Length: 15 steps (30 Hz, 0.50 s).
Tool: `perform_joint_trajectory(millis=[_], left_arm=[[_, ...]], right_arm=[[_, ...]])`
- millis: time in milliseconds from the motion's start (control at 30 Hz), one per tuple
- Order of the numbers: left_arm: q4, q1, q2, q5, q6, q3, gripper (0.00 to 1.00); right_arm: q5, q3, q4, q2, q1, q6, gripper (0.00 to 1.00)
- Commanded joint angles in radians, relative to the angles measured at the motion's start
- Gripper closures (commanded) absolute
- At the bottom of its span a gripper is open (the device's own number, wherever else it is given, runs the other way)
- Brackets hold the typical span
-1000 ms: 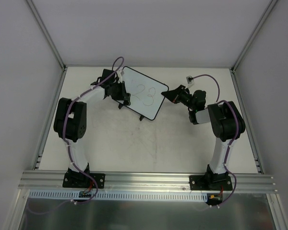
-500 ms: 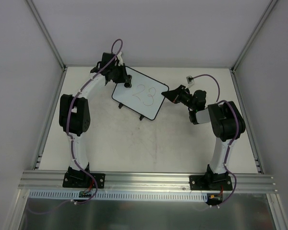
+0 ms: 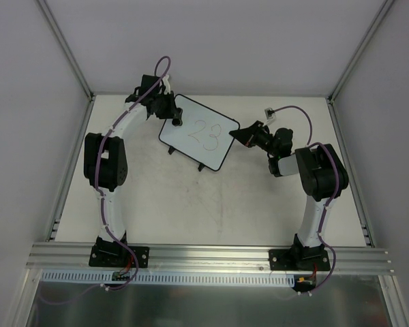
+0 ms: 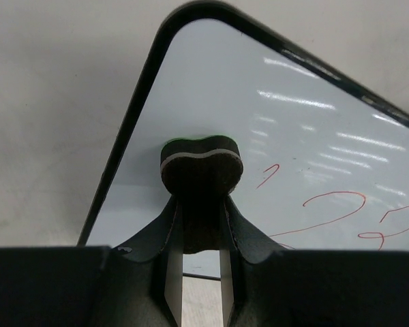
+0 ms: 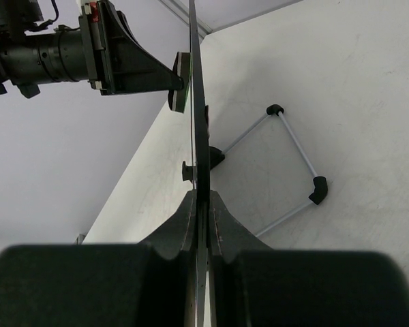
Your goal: Erase the whiteboard
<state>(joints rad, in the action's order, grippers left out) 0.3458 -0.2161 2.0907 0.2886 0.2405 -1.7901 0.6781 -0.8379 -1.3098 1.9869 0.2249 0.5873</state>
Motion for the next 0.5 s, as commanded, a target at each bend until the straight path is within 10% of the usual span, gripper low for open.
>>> perform_joint_trajectory(millis=[0,467], left_arm=[[0.019,-0.022,-0.021,0.049,-0.050,0.037,1.00],[0.018,-0.088,-0.138,-0.041,-0.030,0.300,1.00]], right_arm=[[0.061,-0.017,-0.198,-0.059,0.004,-0.029,1.00],[0.063,-0.012,-0.200,-0.054,0.004,-0.032,1.00]])
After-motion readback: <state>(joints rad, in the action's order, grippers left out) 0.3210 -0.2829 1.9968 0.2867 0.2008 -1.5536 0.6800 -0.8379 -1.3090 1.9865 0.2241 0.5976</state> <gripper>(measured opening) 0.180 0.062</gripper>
